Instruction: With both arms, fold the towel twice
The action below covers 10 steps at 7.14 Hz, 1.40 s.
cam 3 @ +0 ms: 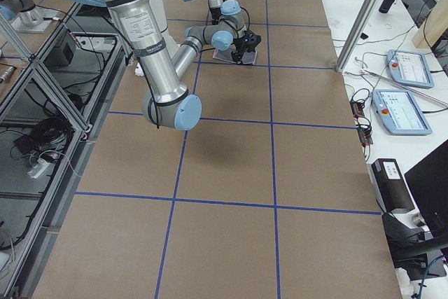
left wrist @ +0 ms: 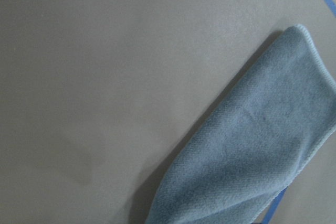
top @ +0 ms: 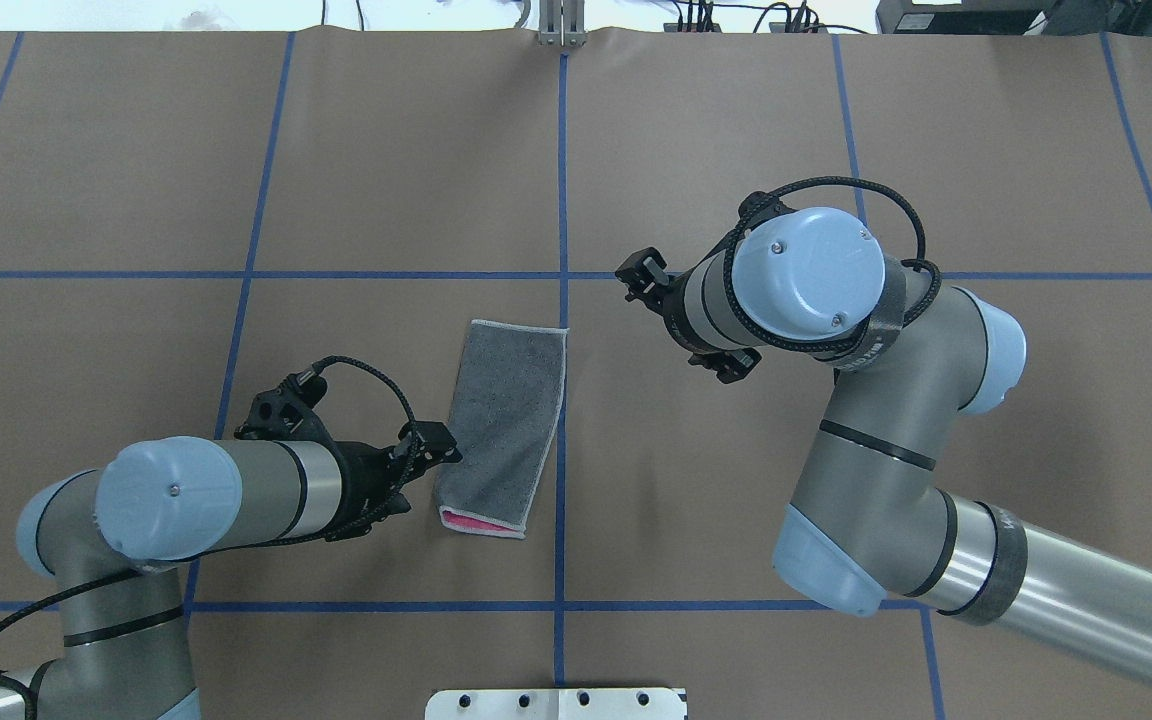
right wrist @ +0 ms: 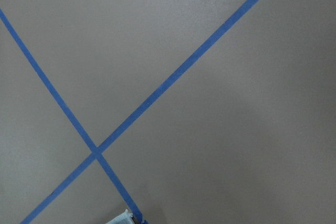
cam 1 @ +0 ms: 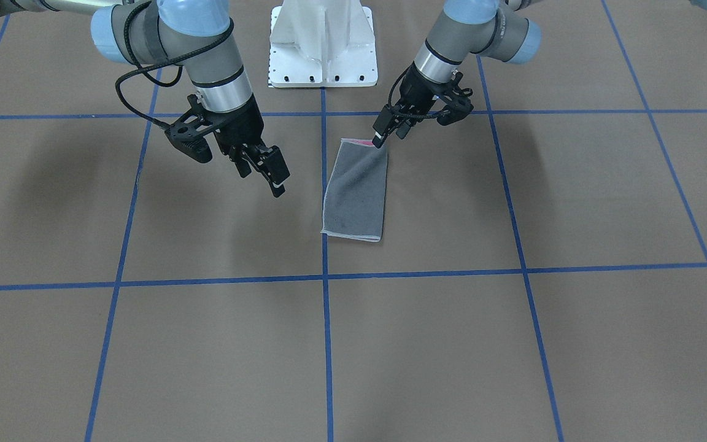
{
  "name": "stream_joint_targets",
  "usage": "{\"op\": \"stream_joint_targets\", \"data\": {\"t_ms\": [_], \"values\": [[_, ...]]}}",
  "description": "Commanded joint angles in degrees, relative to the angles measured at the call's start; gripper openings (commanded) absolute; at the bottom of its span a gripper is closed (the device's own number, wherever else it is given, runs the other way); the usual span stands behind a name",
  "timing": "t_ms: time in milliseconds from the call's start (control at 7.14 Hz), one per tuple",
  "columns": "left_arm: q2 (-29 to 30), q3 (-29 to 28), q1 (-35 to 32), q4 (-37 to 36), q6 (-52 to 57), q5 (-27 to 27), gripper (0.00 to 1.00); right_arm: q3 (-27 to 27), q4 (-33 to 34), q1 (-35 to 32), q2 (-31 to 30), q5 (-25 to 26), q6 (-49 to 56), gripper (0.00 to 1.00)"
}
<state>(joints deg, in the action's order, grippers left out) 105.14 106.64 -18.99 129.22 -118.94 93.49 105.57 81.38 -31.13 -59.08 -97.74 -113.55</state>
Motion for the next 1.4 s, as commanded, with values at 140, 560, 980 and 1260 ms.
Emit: {"op": "stream_joint_targets", "data": {"t_ms": [140, 560, 980, 1260], "values": [[0.1, -5.3, 0.0, 10.3, -3.2, -1.3, 0.86, -0.1, 0.0, 0.0, -0.1, 0.0, 0.0, 1.00], [0.1, -7.3, 0.4, 11.0, -3.1, -1.5, 0.83, -0.1, 0.0, 0.0, 0.0, -0.1, 0.0, 1.00], [0.4, -8.6, 0.4, 14.2, -3.3, -1.5, 0.82, 0.0, 0.0, -0.1, -0.1, -1.0, 0.0, 1.00], [0.2, -8.8, 0.5, 13.9, -3.3, -0.9, 0.79, 0.1, 0.0, -0.5, -0.1, -1.6, 0.0, 1.00]]}}
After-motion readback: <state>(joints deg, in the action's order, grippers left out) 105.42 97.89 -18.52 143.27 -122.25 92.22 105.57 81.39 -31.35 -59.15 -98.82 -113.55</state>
